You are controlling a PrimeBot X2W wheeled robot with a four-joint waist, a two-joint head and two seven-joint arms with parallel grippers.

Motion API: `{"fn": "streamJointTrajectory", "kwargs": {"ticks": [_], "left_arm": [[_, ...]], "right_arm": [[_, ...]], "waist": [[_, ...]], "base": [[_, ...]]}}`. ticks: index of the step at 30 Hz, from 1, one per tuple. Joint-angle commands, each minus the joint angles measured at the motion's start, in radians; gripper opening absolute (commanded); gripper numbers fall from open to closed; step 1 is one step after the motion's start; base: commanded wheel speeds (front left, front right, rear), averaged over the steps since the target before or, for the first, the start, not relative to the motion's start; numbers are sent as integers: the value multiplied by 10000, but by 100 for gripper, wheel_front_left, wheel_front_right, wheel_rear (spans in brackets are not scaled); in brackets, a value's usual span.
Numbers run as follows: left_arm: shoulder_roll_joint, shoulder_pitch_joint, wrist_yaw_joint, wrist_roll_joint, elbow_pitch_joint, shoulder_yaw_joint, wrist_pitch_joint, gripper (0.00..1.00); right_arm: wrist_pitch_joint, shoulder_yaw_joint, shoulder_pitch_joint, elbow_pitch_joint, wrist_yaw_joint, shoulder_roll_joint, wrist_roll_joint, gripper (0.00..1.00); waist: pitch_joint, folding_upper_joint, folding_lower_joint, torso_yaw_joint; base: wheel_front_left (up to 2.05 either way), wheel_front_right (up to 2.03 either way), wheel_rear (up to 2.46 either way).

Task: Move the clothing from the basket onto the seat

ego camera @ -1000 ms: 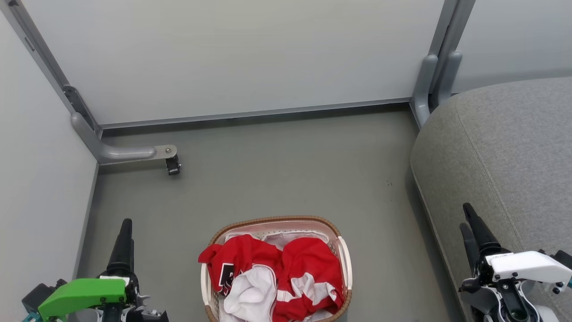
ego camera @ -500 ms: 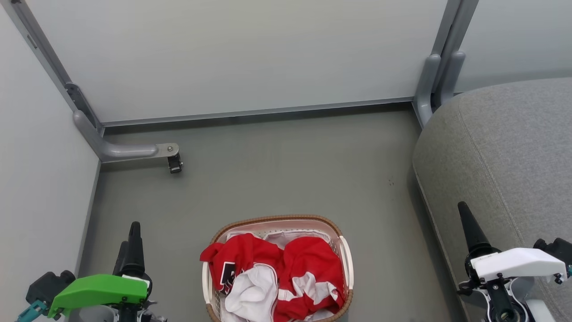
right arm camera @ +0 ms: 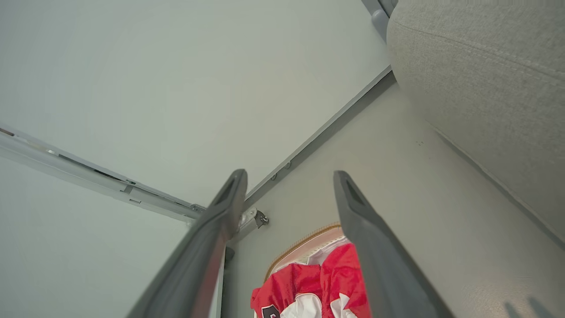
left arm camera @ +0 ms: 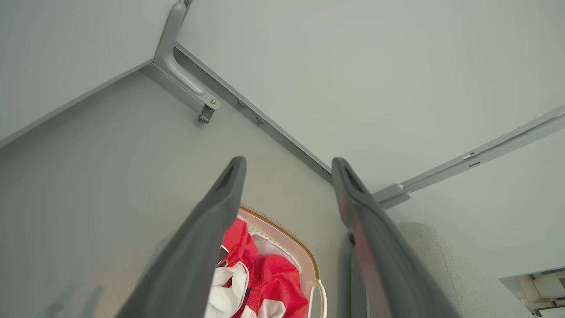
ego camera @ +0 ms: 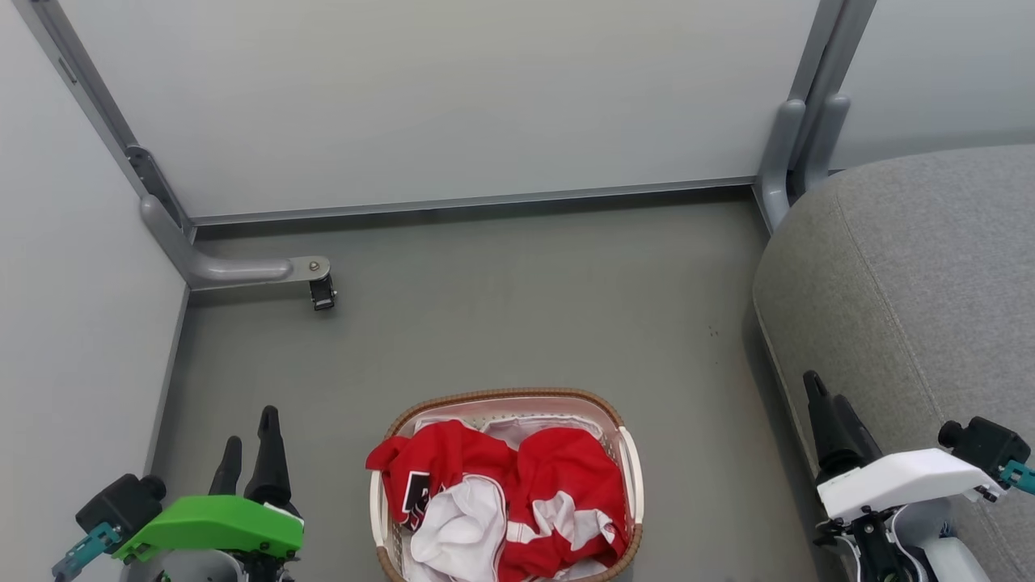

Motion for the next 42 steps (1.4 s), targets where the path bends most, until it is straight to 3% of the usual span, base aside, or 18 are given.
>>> {"fn": "streamJointTrajectory", "kwargs": {"ticks": [1,31,42], "left_arm": [[165,-65,79,432,-35,-85,-122,100],[464,-209,774,3957,481,-956,-996,100],[510,22,1103,5037,-171,-1133,-1261,100]], "right_arm": [[-115,33,-92,-47,4,-110,-450,100],[-993,-26,-318,690,4,-40,-4762,100],[-1261,-185,-164,257,5,102,-6115,100]], "waist": [[1,-1,0,10],[13,-1,0,163],[8,-1,0,210]], "base": [[0,0,0],[0,0,0],[0,0,0]]}}
